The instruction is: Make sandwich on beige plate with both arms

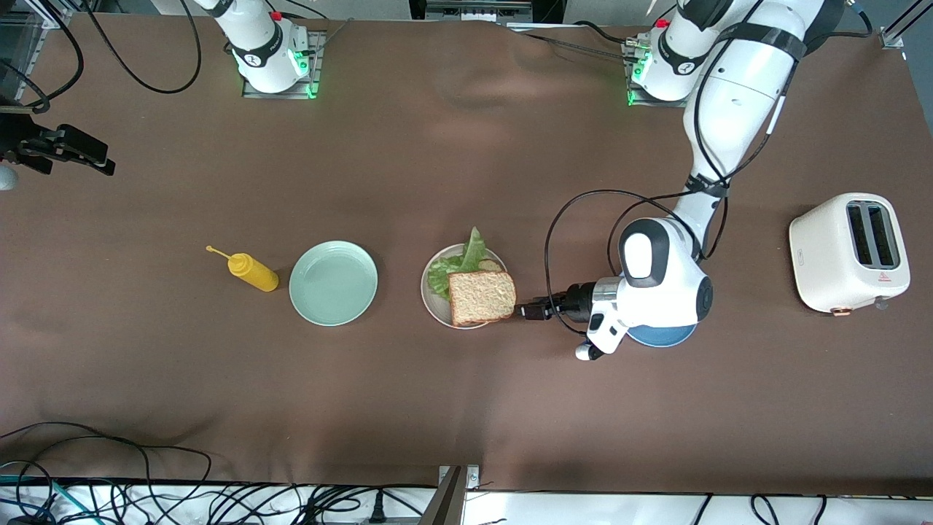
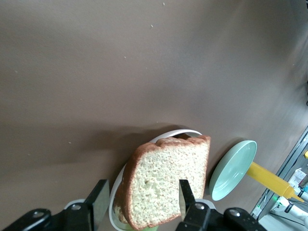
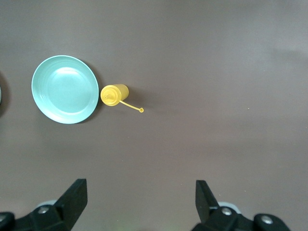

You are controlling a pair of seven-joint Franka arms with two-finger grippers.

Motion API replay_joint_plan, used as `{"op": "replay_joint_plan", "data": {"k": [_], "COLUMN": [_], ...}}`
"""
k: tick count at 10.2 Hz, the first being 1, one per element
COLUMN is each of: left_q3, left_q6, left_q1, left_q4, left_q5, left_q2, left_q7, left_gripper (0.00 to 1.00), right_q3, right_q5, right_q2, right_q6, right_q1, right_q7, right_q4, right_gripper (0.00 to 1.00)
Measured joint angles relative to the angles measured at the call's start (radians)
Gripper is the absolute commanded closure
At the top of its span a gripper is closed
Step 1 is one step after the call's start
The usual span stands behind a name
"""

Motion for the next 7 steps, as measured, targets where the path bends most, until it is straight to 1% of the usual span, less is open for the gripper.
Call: {"op": "replay_joint_plan", "data": {"k": [1, 2, 4, 5, 6, 7], "left_q3": [0.000, 0.002, 0.006, 0.007, 0.008, 0.008], "left_q6": [-0.003, -0.004, -0.043, -0.098, -0.153, -0.208], "left_q1": [0.004, 0.009, 0.050, 0.085, 0.117, 0.148], "left_q4": [0.000, 0.001, 0.012, 0.022, 0.030, 0.036], "left_q5": [0.014, 0.057, 0.204, 0.270, 0.331, 0.397], "left_q2": [0.001, 0.001, -0.011, -0.029, -0.054, -0.088], "left_q7": [0.000, 0.000, -0.001, 0.000, 0.001, 0.000], "left_gripper": [0.34, 0.34, 0.34, 0.31, 0.21, 0.17], "right_q3": [0.000, 0.000, 0.000, 0.000, 0.000, 0.000], "right_q5": [0.000, 0.000, 0.000, 0.000, 0.000, 0.000], "right_q2": [0.000, 0.000, 0.000, 0.000, 0.000, 0.000], "right_q6": [0.000, 0.000, 0.000, 0.000, 0.000, 0.000], "right_q1": [0.000, 0.000, 0.000, 0.000, 0.000, 0.000], "right_q7": [0.000, 0.000, 0.000, 0.000, 0.000, 0.000], "right_q4": [0.000, 0.000, 0.000, 0.000, 0.000, 0.000], "right_gripper": [0.00, 0.00, 0.00, 0.00, 0.00, 0.00]}}
